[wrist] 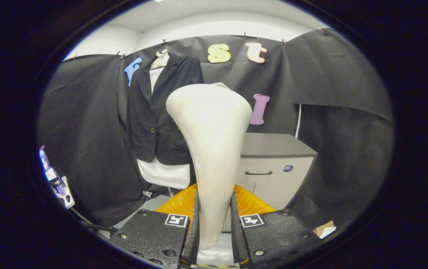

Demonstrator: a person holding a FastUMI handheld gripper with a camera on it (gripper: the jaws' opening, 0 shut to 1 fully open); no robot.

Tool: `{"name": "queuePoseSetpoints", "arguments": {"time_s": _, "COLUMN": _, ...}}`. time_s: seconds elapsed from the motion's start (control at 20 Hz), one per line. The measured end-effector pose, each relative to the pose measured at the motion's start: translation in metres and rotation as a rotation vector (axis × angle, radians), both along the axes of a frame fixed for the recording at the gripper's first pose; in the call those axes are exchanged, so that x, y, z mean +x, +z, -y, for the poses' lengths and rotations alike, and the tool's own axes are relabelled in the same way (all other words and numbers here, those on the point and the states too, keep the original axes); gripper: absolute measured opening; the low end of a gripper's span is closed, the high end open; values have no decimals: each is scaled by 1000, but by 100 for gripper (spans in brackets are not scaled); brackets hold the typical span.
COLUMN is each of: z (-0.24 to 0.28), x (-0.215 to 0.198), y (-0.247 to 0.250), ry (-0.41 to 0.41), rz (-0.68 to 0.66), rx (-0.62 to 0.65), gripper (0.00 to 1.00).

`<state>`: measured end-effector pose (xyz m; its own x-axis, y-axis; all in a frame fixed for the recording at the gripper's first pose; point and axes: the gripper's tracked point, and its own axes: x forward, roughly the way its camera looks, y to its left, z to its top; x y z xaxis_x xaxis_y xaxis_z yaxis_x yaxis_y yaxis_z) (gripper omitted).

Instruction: Iron the clothes twice with a garment steamer, once on the left side and once on the right side.

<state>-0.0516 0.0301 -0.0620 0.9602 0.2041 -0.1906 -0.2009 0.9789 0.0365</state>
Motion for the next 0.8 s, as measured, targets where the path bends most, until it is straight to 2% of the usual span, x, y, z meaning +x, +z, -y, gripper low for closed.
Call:
{"name": "queuePoseSetpoints", "arguments": {"time_s": 0.25, "z": 81, "x": -48, "y": -24, "ry": -30, "rz": 2, "rx": 27, "gripper": 38}}
{"name": "queuePoseSetpoints", "arguments": {"time_s": 0.45, "z": 120, "x": -69, "y": -44, "ry": -43, "rz": -4, "rx": 70, "gripper": 38}}
{"name": "queuePoseSetpoints", "arguments": {"time_s": 0.8, "z": 136, "x": -79, "y": -65, "ry": -41, "rz": -22, "rx": 91, "gripper": 38}}
